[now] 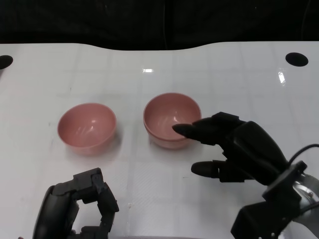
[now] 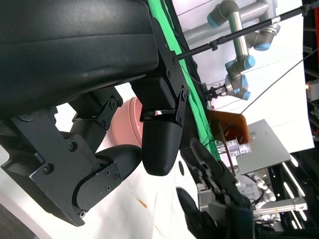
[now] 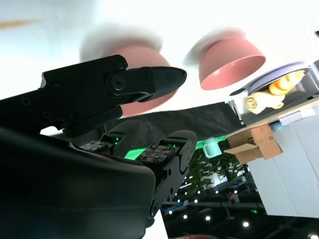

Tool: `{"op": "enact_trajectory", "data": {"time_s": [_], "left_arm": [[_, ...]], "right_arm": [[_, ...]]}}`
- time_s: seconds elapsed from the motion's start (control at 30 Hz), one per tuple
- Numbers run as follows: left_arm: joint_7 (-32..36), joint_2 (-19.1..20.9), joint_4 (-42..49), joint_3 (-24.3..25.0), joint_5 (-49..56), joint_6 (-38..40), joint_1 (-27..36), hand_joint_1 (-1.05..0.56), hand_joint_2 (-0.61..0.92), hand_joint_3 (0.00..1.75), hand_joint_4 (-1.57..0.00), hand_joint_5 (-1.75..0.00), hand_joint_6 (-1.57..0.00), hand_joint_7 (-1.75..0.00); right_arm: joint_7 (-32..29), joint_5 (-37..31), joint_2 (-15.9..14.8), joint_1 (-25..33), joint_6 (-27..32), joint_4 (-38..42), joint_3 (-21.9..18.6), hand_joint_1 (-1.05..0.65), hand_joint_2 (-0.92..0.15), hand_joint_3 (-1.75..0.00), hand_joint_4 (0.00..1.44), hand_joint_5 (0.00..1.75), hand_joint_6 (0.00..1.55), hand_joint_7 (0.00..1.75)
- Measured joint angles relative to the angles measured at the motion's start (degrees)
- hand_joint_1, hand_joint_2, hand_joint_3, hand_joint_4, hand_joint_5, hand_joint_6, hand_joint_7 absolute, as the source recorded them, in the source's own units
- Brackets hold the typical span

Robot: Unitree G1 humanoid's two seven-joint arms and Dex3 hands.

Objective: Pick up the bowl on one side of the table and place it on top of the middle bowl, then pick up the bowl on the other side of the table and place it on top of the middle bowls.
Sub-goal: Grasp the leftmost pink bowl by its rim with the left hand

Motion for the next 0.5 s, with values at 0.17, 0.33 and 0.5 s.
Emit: {"op": "enact_trajectory", "data": {"time_s": [0.17,0.33,0.5], "left_arm": [[-0.72,0.46,0.57,0.24,-1.65,-1.76,-0.35,-0.13,0.41,1.23,-0.85,-1.52,-0.86,-1.26],[-1.46,0.96,0.48,0.69,-3.25,-1.47,-0.64,-0.18,0.49,1.02,-0.81,-1.36,-0.86,-1.06],[-0.61,1.17,-3.07,1.17,-1.38,1.71,-0.35,-0.15,0.56,0.79,-0.77,-1.08,-0.89,-0.75]], "right_arm": [[1.41,4.32,-0.15,5.05,-5.67,-1.30,-3.38,-0.35,-0.92,-0.12,0.45,0.88,0.74,0.14],[4.49,9.44,-1.10,9.75,-9.27,-3.44,-6.51,-0.28,-0.92,-0.15,0.53,1.09,0.85,0.25],[9.34,16.35,-1.27,14.25,-12.20,-4.57,-9.08,-0.22,-0.77,-0.45,0.71,1.19,1.01,0.44]]}}
